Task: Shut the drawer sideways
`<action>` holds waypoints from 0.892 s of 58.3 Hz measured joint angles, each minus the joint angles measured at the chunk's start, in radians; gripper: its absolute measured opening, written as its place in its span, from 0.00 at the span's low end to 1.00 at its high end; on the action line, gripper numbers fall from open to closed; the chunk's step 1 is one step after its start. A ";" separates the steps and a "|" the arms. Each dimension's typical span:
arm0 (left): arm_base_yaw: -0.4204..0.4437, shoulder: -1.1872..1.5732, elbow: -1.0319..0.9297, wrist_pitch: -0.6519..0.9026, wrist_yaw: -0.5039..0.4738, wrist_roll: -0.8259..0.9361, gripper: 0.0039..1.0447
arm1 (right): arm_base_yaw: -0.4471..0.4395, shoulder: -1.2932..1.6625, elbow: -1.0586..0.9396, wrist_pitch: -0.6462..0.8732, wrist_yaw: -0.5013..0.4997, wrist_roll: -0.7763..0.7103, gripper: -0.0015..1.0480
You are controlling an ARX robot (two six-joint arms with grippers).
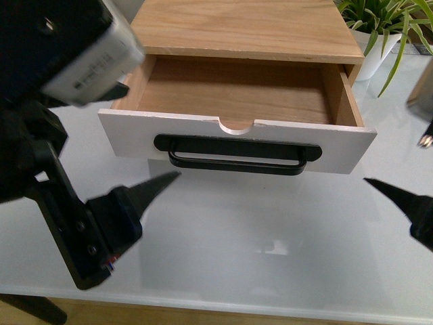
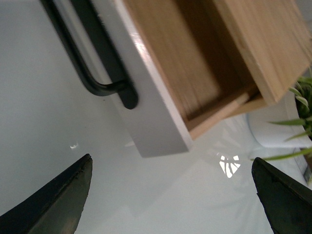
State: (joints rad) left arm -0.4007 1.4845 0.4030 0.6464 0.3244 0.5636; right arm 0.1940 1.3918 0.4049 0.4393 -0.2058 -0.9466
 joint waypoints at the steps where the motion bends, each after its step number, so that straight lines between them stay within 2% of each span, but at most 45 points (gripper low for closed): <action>1: -0.006 0.011 0.003 0.003 0.012 0.013 0.92 | 0.010 0.015 0.005 0.000 0.000 -0.021 0.91; 11: -0.042 0.124 0.048 0.017 0.086 0.126 0.92 | 0.107 0.130 0.047 -0.024 -0.001 -0.154 0.91; 17: -0.048 0.170 0.070 0.022 0.105 0.156 0.92 | 0.139 0.172 0.073 -0.031 -0.011 -0.177 0.91; 32: -0.066 0.273 0.126 0.025 0.151 0.188 0.92 | 0.184 0.251 0.135 -0.049 -0.024 -0.225 0.91; 52: -0.065 0.380 0.197 0.026 0.161 0.194 0.92 | 0.211 0.322 0.179 -0.041 -0.033 -0.229 0.91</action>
State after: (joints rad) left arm -0.4660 1.8645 0.6003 0.6724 0.4850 0.7574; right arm 0.4049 1.7138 0.5842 0.3985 -0.2386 -1.1751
